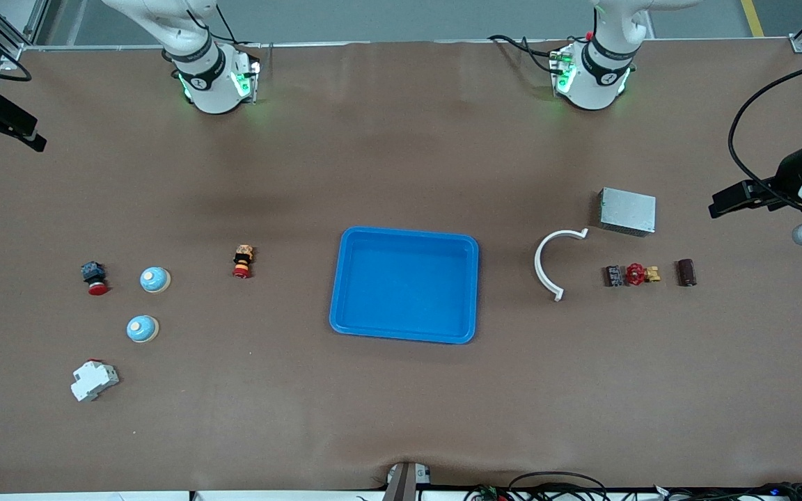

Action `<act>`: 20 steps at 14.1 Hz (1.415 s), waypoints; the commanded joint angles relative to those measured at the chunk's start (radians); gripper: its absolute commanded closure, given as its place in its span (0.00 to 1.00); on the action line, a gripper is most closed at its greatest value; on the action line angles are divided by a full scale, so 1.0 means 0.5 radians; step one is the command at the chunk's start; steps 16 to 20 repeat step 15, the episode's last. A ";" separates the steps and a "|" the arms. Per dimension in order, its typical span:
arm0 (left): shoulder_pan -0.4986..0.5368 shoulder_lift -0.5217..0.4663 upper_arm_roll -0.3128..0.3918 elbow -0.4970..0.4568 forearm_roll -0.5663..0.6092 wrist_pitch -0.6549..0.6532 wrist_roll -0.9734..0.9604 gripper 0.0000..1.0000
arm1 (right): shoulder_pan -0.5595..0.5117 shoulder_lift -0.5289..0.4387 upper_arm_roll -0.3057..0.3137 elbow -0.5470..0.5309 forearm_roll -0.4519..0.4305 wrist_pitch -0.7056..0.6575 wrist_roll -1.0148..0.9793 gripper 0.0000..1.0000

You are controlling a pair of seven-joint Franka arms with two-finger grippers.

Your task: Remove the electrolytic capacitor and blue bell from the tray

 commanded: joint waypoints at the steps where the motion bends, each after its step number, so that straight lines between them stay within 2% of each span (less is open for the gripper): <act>1: 0.013 -0.042 -0.011 -0.048 0.037 0.033 0.032 0.00 | 0.011 -0.025 0.003 0.008 -0.042 0.026 -0.043 0.00; 20: 0.029 -0.042 -0.011 -0.051 0.027 0.048 0.038 0.00 | 0.023 -0.025 0.000 0.005 -0.021 0.038 -0.050 0.00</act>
